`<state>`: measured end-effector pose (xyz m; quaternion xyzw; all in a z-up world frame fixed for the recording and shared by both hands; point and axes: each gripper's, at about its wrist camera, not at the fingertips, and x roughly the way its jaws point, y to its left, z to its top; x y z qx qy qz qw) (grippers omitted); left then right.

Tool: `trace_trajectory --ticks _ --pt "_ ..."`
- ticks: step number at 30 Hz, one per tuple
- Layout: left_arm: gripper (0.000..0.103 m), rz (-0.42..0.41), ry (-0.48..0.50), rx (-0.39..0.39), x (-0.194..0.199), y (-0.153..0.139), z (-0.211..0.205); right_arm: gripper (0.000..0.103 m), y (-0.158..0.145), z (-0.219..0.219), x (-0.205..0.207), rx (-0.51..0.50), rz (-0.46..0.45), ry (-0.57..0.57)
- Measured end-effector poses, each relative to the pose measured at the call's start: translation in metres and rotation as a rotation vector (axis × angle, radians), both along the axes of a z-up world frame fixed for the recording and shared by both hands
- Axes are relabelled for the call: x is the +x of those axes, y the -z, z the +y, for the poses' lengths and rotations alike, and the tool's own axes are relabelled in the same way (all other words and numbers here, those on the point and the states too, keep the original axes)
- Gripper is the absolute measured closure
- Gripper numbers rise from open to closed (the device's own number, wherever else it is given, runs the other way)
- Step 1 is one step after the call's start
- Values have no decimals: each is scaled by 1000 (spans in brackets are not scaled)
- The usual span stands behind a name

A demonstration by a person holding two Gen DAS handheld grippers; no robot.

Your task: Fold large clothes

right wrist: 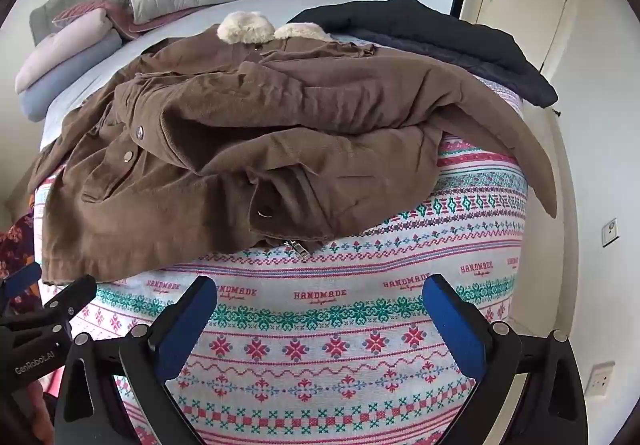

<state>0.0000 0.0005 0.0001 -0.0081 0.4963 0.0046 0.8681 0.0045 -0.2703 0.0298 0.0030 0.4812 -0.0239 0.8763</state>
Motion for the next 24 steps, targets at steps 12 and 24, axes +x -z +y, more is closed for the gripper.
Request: trace_trajectory --ticks 12,24 --pt "1 -3 -22 10 1 2 5 0 -3 2 -4 15 -3 -23" --pt "1 -1 -10 0 -1 0 7 0 3 6 0 8 19 -16"
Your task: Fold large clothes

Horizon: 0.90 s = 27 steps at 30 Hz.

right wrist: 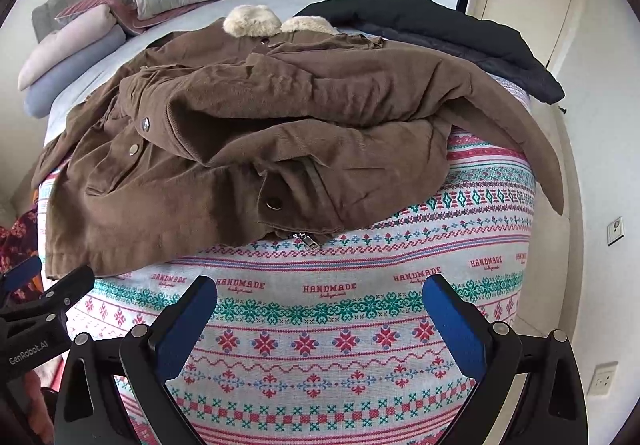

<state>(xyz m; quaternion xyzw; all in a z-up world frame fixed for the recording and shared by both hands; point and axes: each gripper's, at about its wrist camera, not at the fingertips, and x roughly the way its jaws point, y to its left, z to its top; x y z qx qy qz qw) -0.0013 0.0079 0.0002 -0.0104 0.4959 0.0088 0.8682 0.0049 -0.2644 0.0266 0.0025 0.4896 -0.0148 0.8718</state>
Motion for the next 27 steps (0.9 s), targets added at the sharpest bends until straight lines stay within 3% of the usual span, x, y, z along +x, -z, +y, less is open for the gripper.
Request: trace_trajectory --ticks 17,27 --pt "1 -38 -28 1 -2 -7 14 0 1 1 2 -9 1 17" --pt "1 -12 -27 -9 -1 -6 14 0 1 1 0 -5 -1 6"
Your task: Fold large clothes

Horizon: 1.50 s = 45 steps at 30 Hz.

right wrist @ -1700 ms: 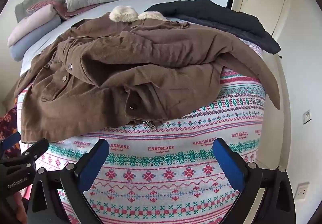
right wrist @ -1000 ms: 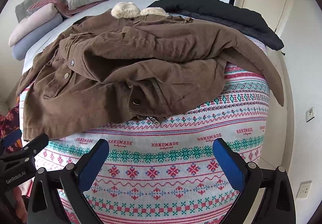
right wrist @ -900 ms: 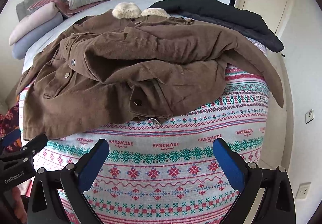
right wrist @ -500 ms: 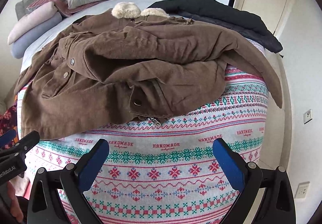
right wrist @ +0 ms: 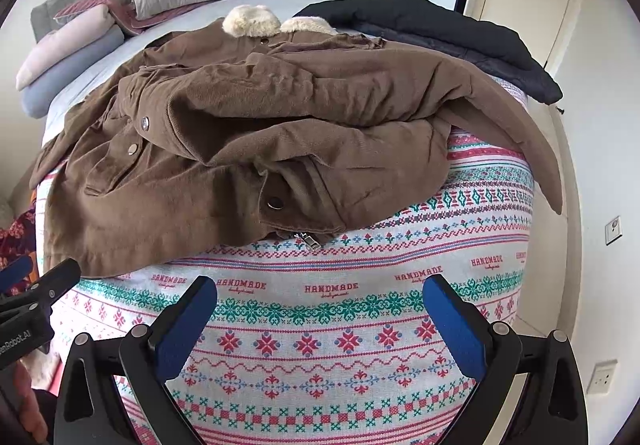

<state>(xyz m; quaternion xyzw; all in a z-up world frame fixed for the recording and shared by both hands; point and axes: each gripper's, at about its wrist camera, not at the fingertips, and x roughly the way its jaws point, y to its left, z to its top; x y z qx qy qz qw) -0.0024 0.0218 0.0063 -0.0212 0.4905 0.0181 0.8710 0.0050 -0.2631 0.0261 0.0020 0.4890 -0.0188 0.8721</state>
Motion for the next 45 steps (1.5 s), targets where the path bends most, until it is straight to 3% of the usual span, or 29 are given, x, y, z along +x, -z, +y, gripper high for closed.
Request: trace_trajectory --ticks 7,45 --pt "1 -30 -3 -4 0 0 0 0 0 0 0 2 0 2" --pt "1 -29 -13 -18 1 1 1 0 1 -1 1 9 3 -4"
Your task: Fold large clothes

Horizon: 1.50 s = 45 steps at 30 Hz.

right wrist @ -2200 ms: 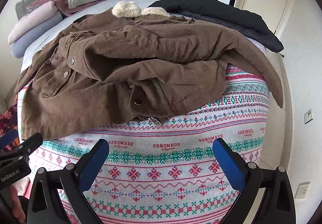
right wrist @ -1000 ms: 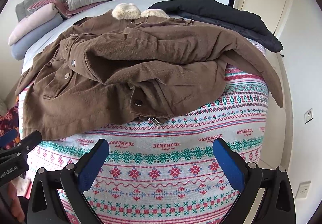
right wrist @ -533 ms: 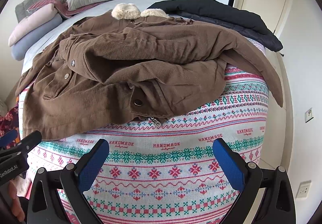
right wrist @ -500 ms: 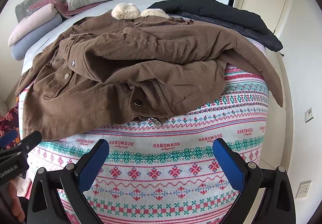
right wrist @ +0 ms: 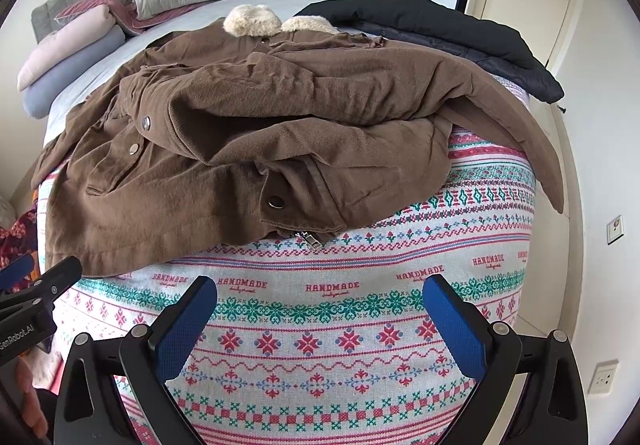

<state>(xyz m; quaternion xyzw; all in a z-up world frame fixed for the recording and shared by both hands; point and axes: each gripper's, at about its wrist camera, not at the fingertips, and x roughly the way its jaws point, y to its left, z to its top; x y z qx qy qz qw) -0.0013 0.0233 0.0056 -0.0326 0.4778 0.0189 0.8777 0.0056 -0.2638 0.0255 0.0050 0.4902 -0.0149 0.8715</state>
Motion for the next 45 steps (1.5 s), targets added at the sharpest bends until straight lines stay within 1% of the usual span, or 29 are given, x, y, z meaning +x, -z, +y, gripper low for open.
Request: trace_trajectory --ticks 4,6,8,10,12,13,15,16,17,20,23,24,26,27,29,31,33,36,38,41,43,44,45 --pt "1 -2 -9 26 0 1 1 0 0 0 -1 12 -1 -6" --pt "1 -5 -11 29 1 0 1 0 -2 0 -2 45 -3 -41" --pt "1 9 44 9 4 -1 1 0 -10 -1 -2 116 -9 -92" --pt "1 14 70 26 8 -5 5 0 -24 -6 0 156 -29 -116" --pt "1 14 75 23 14 -9 15 0 -37 -16 7 156 -45 -133" --pt "1 23 86 17 18 -9 21 0 -40 -24 14 162 -37 -132" --pt "1 68 100 11 30 -6 35 0 -43 -43 30 180 -18 -148" --pt "1 83 96 -1 35 -3 43 0 -43 -53 39 174 -16 -157" --pt "1 89 83 -18 40 0 51 0 -41 -63 48 166 -21 -154" --pt "1 94 37 -64 56 16 74 0 -25 -97 73 143 -24 -92" --pt "1 126 15 -119 68 41 89 0 0 -120 93 190 35 -89" --pt "3 141 15 -144 71 47 90 0 7 -124 99 196 44 -93" --pt "3 144 32 -198 78 54 91 0 19 -132 108 185 27 -81" --pt "3 149 32 -213 82 57 90 0 25 -136 112 191 22 -74" --pt "3 149 44 -250 87 63 88 0 34 -144 119 226 9 -64" --pt "3 160 39 -263 91 70 85 0 39 -152 124 277 -20 -37" --pt "3 144 50 -254 92 70 80 0 43 -158 130 320 -39 -23" --pt "3 126 68 -261 95 69 73 2 51 -159 138 344 -47 -8" --pt "3 125 64 -269 98 71 71 6 59 -155 143 342 -38 2" --pt "3 119 66 -279 104 72 72 17 64 -143 150 286 -50 4" --pt "4 121 70 -283 108 73 73 38 64 -136 155 291 -45 0" --pt "6 118 75 -285 108 73 73 44 63 -132 157 297 -40 1" --pt "10 116 77 -285 109 72 74 56 62 -129 159 294 -38 -1"
